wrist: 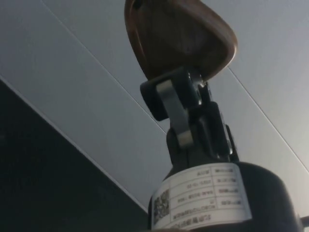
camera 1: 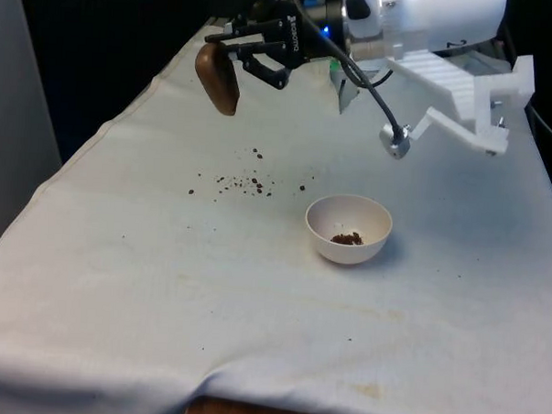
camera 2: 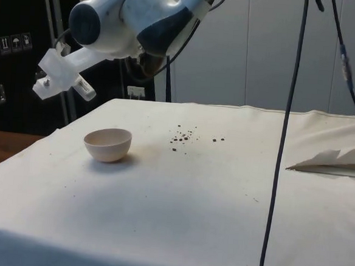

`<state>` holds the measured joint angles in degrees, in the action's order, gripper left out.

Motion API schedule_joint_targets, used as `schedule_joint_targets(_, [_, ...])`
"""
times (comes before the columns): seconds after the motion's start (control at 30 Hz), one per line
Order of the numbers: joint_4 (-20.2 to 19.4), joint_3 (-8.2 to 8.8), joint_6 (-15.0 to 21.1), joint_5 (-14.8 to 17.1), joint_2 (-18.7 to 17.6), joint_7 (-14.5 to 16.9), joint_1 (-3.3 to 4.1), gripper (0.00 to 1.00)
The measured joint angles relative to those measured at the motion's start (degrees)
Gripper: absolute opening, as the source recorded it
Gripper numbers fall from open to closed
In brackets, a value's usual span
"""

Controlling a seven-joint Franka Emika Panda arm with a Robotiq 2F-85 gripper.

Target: Pour the coffee beans from the cup into the bowl.

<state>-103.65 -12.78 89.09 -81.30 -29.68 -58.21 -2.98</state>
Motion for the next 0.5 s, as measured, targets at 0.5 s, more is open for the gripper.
schedule_joint_targets(0.5, [0.0,3.9,6.07,4.18,0.11,4.01,-0.06,0.0])
